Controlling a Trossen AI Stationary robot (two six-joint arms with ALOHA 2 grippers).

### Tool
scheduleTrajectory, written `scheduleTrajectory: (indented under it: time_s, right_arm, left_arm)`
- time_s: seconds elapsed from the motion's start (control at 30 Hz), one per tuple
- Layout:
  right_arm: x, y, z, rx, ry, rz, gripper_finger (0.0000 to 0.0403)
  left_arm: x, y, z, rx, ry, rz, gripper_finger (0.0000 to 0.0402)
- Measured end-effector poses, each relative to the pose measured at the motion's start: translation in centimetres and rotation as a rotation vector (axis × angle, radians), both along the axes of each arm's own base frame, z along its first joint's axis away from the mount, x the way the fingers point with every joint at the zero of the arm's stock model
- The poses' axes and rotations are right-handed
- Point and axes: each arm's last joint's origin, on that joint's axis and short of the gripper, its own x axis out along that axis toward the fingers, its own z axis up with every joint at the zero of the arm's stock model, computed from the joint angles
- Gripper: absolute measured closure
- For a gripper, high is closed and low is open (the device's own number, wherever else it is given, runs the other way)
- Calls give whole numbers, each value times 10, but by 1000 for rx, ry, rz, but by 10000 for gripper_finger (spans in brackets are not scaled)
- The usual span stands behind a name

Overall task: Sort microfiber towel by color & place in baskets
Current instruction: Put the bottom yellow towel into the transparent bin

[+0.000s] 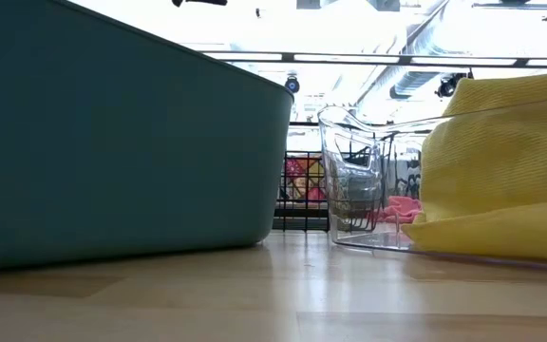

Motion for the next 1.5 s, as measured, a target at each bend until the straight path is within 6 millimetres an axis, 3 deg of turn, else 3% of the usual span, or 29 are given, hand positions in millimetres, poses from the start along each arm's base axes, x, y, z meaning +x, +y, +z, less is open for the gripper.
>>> scheduleTrajectory:
  time_s: [0.23, 0.6, 1.0, 1.1, 1.17, 1.33, 1.5]
  right_arm:
    - [-23, 3, -36, -12, 190, -121, 105]
    - [-61, -34, -68, -89, 263, -407, 105]
    - [-58, -30, -96, -6, 232, -451, 115]
    - [-58, -31, -96, -17, 233, -452, 151]
    - [-59, -31, -96, -26, 237, -453, 196]
    - [-58, -31, -81, -68, 232, -447, 374]
    - [-52, -30, -31, -73, 150, -417, 392]
  left_arm:
    - [0, 0, 0, 1, -1, 0, 254]
    - [0, 0, 0, 0, -2, 0, 254]
    - [0, 0, 0, -13, -10, 5, 254]
    - [0, 0, 0, -13, -10, 6, 254]
    - [0, 0, 0, -13, -10, 6, 254]
    - [0, 0, 0, 29, 12, -11, 254]
    - [-1, 1, 1, 103, 48, -28, 254]
